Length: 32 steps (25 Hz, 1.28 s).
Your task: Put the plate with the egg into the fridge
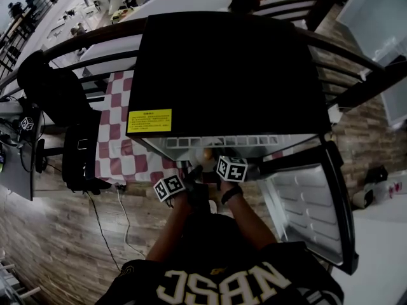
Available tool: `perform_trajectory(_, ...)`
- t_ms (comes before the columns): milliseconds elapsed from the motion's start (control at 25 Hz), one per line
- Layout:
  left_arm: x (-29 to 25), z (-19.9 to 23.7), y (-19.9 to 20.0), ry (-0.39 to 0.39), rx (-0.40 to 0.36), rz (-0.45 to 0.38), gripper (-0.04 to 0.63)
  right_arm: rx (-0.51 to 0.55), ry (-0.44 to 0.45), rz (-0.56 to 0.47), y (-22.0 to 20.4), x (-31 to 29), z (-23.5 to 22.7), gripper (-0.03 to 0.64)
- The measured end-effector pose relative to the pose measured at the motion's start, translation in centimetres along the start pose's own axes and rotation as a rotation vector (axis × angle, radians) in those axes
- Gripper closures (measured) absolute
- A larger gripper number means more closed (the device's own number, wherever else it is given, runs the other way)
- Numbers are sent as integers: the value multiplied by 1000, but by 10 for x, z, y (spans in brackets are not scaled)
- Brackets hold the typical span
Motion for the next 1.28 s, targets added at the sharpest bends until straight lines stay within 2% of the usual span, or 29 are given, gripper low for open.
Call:
perform_trajectory(280, -5, 4, -25, -107, 99, -24, 396, -14, 24, 20, 1, -1, -2, 472)
perform_trajectory(560, -14, 2, -35, -116, 114, 8, 462, -35, 37, 34, 2, 0, -3, 472)
perform_trajectory(760, -17, 7, -36, -103, 126, 0, 521, -39, 41, 40, 2, -1, -3, 474)
perform_trajectory(1040, -20, 9, -34, -108, 136, -6, 540, -45, 32, 39, 1, -1, -3, 474)
perform_trajectory(1280, -17, 6, -30, -157, 182, -45, 555, -49, 47, 39, 2, 0, -3, 472)
Point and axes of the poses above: the fingertips, and each gripper's own axes: x backward along the fingers, z to its left, y out of its top, the point moved 5 cm from there along x, backward along the fingers, and after that the axes turned 8 degrees about -y, right-handed, at the moved point
